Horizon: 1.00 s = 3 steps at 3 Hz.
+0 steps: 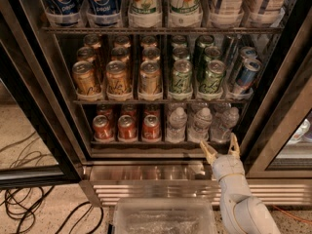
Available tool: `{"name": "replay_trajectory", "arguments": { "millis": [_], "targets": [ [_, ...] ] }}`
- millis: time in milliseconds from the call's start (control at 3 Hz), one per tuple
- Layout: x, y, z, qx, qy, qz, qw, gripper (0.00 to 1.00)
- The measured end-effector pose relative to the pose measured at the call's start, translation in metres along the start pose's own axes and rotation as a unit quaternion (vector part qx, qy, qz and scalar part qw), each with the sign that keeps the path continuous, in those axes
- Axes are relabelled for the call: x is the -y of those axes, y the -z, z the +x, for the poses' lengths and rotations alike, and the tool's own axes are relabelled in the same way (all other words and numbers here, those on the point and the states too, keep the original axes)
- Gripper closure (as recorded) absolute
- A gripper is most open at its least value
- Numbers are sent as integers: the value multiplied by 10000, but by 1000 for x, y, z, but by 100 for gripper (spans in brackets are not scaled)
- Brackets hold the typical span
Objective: Pick water bottle from bottom shelf of fridge
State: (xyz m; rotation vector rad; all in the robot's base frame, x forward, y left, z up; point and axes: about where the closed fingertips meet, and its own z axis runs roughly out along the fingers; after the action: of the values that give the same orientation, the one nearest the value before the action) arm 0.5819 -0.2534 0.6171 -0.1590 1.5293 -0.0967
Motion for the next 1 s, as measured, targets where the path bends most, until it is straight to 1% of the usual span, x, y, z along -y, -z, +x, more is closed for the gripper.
{"name": "replay_trajectory", "arguments": {
  "millis": [333, 667, 1000],
  "targets": [
    [6, -2, 0, 0, 8, 61, 10000, 32],
    [26, -48, 8, -17, 124, 211, 9997, 37],
    [28, -55, 7, 23, 158, 255, 9995, 40]
  ]
}}
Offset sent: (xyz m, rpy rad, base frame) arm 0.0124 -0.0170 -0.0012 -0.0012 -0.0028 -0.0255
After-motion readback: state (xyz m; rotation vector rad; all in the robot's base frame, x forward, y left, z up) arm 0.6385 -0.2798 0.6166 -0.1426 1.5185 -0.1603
